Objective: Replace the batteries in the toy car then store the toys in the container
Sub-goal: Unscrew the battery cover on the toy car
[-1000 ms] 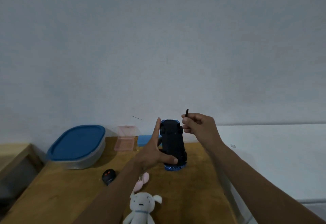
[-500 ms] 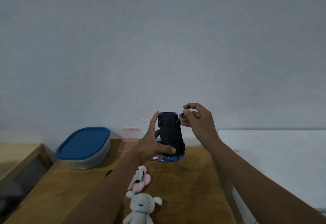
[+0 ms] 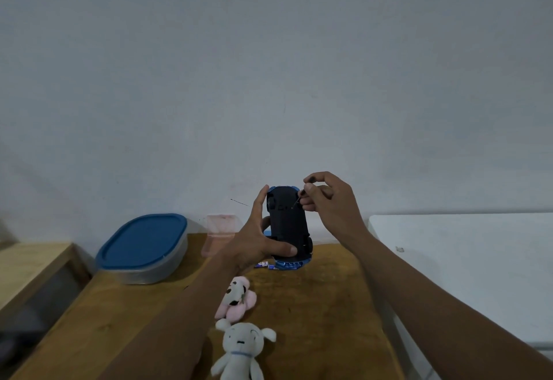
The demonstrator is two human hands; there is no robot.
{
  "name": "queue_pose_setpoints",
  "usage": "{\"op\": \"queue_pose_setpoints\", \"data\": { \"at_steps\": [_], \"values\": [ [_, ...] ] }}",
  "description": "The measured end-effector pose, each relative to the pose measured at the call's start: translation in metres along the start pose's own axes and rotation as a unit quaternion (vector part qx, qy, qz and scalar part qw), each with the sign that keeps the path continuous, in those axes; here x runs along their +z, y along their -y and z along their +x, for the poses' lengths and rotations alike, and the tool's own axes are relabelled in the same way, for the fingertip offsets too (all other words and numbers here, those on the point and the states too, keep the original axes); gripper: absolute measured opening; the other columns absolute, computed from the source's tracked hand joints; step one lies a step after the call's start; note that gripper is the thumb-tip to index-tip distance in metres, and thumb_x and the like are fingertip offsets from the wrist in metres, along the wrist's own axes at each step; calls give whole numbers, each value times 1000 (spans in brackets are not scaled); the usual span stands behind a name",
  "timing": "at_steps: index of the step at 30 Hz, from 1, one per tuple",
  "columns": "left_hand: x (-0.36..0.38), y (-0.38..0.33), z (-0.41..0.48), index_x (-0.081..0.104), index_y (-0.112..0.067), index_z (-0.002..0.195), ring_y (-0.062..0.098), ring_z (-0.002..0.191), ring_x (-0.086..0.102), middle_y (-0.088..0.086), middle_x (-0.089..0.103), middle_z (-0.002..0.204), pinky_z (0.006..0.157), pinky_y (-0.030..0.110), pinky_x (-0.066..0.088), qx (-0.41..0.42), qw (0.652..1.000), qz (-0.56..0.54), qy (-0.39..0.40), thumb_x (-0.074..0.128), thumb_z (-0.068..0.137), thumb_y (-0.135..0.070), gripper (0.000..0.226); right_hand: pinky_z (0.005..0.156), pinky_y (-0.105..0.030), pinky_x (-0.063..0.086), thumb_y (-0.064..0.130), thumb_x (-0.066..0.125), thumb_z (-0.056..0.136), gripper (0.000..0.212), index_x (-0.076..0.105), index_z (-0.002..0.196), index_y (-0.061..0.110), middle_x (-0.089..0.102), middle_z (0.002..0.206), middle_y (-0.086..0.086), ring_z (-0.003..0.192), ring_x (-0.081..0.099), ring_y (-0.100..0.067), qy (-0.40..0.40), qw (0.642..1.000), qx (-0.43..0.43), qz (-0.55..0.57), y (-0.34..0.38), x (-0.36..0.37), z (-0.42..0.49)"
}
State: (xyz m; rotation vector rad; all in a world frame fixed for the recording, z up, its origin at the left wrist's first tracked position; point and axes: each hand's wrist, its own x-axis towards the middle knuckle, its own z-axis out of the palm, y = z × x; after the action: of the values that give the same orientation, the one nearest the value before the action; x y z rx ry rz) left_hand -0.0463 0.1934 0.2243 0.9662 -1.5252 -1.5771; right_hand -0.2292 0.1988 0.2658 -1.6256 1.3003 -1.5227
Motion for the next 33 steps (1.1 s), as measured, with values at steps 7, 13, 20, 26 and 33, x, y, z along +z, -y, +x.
{"op": "queue_pose_setpoints", "data": {
  "at_steps": [7,13,20,26,33],
  "values": [
    [0,0,1,14,-66,139,37,118,59,7,37,141,91,60,52,-2,1000,-4,4,83,57,10,132,73,-35,61,16,55,96,10,62,101,13,73,82,-6,72,71,-15,2,1000,-6,-17,-2,-1,-1],
    [0,3,1,18,-69,136,38,119,58,11,35,145,90,62,52,-5,1000,-13,7,86,54,7,130,71,-32,61,15,55,96,10,62,100,11,73,81,-7,71,71,-14,3,1000,-11,-19,-2,0,-1],
    [1,-1,0,16,-65,140,36,119,58,9,37,143,91,62,51,-13,1000,-17,0,83,59,12,130,72,-32,61,15,55,96,10,62,100,11,73,82,-7,72,71,-15,8,1000,-13,-14,-2,0,-2],
    [2,-1,-2,12,-60,144,37,116,59,2,42,132,92,61,51,-27,999,-18,14,77,65,17,128,72,-26,60,11,54,95,11,64,98,15,71,84,-1,73,70,-11,21,995,-57,-77,-2,1,-2],
    [5,1,-2,8,-56,146,31,112,61,-2,49,123,87,51,56,-36,999,-3,20,75,70,17,125,66,-24,58,13,63,89,19,57,104,21,72,75,1,70,69,-7,21,984,-113,-137,-3,2,0]
  ]
}}
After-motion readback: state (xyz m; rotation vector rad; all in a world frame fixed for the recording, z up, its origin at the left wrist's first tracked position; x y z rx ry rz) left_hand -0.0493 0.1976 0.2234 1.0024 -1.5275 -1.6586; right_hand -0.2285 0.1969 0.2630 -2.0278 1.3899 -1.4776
